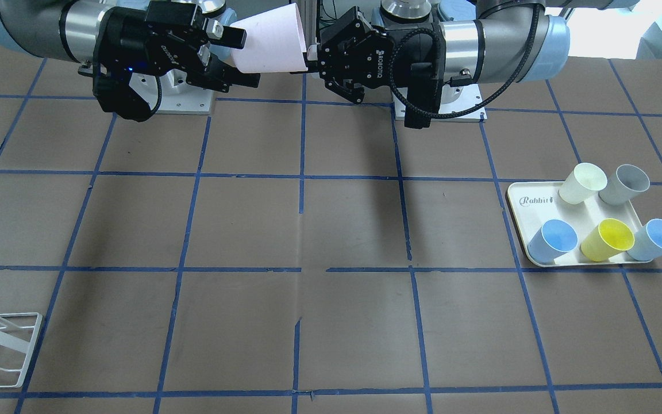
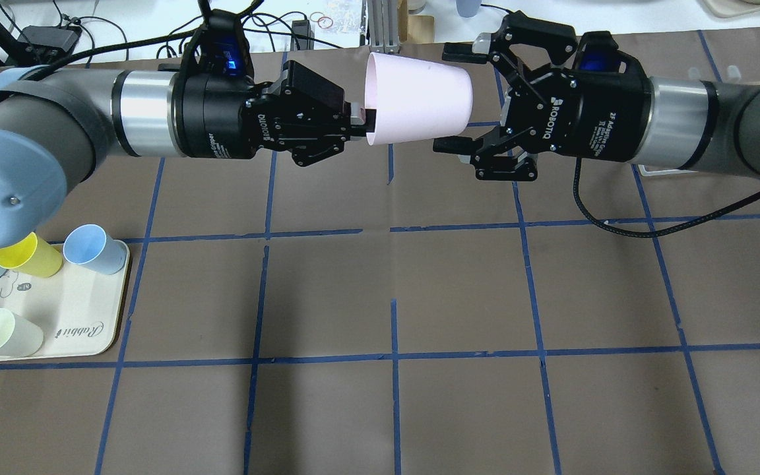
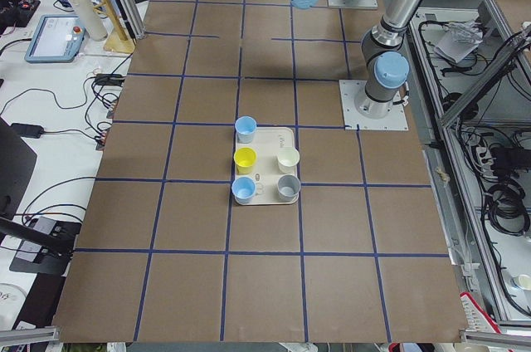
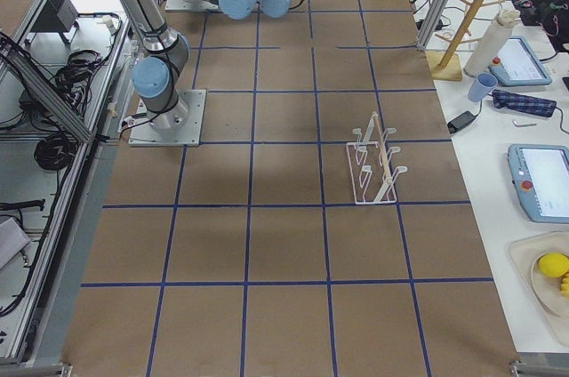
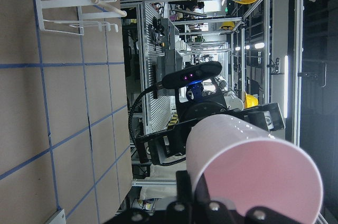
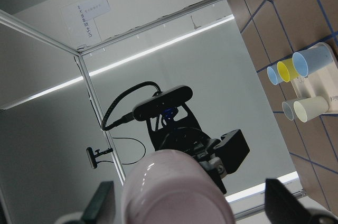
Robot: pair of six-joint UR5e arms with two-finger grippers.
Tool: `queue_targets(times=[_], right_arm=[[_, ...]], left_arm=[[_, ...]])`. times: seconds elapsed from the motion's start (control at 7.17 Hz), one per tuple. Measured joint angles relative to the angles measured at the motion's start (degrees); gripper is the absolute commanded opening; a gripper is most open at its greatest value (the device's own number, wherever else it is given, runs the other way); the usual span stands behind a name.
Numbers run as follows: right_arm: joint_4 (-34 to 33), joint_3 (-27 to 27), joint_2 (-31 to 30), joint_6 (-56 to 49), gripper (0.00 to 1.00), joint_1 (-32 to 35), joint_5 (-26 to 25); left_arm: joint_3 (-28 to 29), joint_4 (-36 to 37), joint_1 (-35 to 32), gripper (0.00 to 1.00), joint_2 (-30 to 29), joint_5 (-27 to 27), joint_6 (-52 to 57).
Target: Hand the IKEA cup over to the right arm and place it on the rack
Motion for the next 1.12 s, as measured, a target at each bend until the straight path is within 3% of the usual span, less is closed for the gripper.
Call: queue_targets(times=[0.42,0.7,1.12], right_arm=[[1.8,0.0,-2.1,3.5,0.96,0.0,-0.2],[2.8,0.0,-2.0,3.6,0.81,0.0,-0.2],[3.0,-0.1,-1.8,3.6,0.44,-0.1,-0.1]], left_arm=[[-0.1,0.0,0.0,0.00,0.2,0.0,-0.1],[-0.1,0.0,-0.1,0.00,0.1,0.0,-0.2],[-0.1,0.0,-0.1,0.00,0.1,-0.1,-0.3]])
